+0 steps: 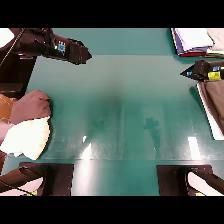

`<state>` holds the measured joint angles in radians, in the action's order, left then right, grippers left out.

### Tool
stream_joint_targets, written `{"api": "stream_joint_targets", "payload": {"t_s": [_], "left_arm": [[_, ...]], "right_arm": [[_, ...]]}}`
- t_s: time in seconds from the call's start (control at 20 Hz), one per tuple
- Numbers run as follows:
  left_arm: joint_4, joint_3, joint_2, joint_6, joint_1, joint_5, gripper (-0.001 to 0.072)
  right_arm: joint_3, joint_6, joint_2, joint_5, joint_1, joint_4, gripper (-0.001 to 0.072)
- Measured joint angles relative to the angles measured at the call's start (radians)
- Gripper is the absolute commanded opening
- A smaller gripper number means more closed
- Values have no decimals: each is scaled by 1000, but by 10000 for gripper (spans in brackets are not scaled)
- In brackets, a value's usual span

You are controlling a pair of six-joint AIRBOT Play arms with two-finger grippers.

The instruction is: Fold the shirts.

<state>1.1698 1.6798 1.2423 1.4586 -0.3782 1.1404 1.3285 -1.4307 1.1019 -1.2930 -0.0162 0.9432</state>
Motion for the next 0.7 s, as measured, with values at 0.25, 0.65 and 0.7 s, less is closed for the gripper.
{"api": "stream_joint_targets", "payload": {"t_s": [0.25,0.65,0.7], "left_arm": [[0,0,0,0,0,0,25],[-2,0,0,1,0,-11,25],[-4,0,0,1,0,-25,25]], "right_arm": [[0,0,0,0,-2,-1,16],[0,0,0,-13,-2,-1,15],[0,0,0,-14,-2,-2,15]]}}
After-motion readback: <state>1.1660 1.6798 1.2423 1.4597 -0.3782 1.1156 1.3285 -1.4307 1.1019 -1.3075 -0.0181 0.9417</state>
